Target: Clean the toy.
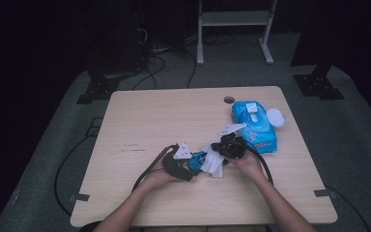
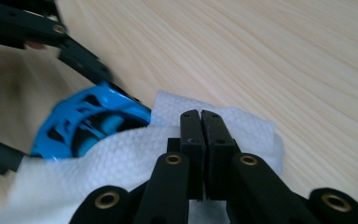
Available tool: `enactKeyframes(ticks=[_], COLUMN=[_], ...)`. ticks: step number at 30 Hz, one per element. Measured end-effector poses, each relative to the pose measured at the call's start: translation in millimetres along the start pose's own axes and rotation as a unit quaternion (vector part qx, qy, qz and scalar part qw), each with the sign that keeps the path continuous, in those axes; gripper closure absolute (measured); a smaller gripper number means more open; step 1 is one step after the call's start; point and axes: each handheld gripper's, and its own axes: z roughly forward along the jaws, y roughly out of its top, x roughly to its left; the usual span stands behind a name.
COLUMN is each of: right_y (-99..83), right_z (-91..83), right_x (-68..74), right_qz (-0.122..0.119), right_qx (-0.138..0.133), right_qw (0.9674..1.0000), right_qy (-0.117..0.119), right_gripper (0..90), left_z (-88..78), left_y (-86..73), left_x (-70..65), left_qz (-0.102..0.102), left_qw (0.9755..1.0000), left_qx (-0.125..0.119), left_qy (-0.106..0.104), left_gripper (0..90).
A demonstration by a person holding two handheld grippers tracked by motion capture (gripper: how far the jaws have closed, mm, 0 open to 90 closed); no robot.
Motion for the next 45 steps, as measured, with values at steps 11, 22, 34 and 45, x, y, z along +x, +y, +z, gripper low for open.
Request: enactKeyframes(ticks=[11, 22, 34, 45], right_y=[-7.1, -26.5, -19.2, -25.9], right_z=[-7.5, -56.1, -30.3, -31.9], right_x=[-7.4, -3.3, -4.4, -11.4], right_qz=[0.001, 0.013, 0.014, 0.044], right_qx=[0.016, -0.006, -0.007, -0.017], right_qw=[0.9996, 0.9999, 0.9999, 0.9988], right_qy=[-0.021, 0.001, -0.007, -0.009], right_gripper=[87.5, 87.5, 87.5, 87.5], left_z=[0.0, 0.2, 0.5, 0.6], left_y=[0.1, 0.0, 1.5, 0.9], left_x=[-0.2, -0.3, 0.7, -0.1], left_qz=[-0.001, -0.002, 0.003, -0.003], left_qw=[1.0, 1.0, 1.0, 1.0], left_qx=[0.001, -0.001, 0.004, 0.001], left_qy=[0.0, 0.0, -0.003, -0.002], left_gripper=[25.3, 25.3, 25.3, 25.3])
